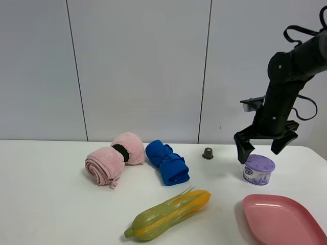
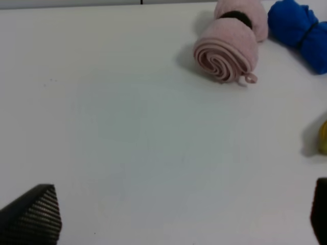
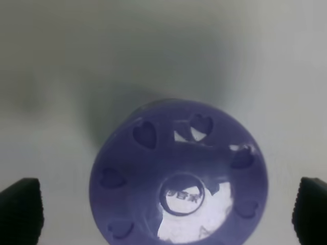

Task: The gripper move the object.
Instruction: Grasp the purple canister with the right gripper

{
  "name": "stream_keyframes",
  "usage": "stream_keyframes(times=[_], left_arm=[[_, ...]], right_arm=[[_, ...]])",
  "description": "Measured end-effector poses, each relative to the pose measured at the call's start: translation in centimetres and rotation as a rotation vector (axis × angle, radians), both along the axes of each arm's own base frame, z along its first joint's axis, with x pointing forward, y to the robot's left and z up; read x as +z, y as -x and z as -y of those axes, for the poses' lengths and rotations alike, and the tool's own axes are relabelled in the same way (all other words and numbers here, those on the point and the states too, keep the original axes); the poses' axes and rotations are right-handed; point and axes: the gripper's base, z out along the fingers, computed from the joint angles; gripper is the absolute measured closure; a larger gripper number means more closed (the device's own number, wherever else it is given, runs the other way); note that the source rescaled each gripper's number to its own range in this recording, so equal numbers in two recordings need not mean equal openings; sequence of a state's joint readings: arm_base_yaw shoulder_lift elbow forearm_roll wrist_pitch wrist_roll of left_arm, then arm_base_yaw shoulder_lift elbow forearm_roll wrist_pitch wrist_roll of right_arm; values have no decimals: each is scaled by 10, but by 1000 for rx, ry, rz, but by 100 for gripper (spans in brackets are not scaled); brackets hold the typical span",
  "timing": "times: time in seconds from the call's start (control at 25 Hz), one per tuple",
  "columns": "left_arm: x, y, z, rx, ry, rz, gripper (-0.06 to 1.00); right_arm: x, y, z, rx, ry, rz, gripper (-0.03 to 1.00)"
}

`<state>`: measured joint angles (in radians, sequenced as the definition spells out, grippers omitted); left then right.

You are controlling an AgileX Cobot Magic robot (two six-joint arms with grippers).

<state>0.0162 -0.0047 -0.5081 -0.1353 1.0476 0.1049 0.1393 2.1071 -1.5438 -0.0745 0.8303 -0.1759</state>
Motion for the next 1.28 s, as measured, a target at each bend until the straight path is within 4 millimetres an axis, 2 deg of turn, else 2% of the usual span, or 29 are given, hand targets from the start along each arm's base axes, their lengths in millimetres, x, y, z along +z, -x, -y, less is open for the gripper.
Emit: stream_keyframes(times=[0.36, 0.76, 1.0, 1.28], left_arm=[[0, 0, 0, 0, 0, 0, -6], [0, 0, 0, 0, 0, 0, -6], [0, 0, 0, 0, 0, 0, -6], [0, 0, 0, 0, 0, 0, -6]], right_arm=[[-26, -3, 1, 8, 19, -45, -3], [-27, -8, 0, -8, 5, 12, -3], [-27, -8, 0, -66, -12, 7, 10], [-27, -6, 0, -99, -17, -9, 16]])
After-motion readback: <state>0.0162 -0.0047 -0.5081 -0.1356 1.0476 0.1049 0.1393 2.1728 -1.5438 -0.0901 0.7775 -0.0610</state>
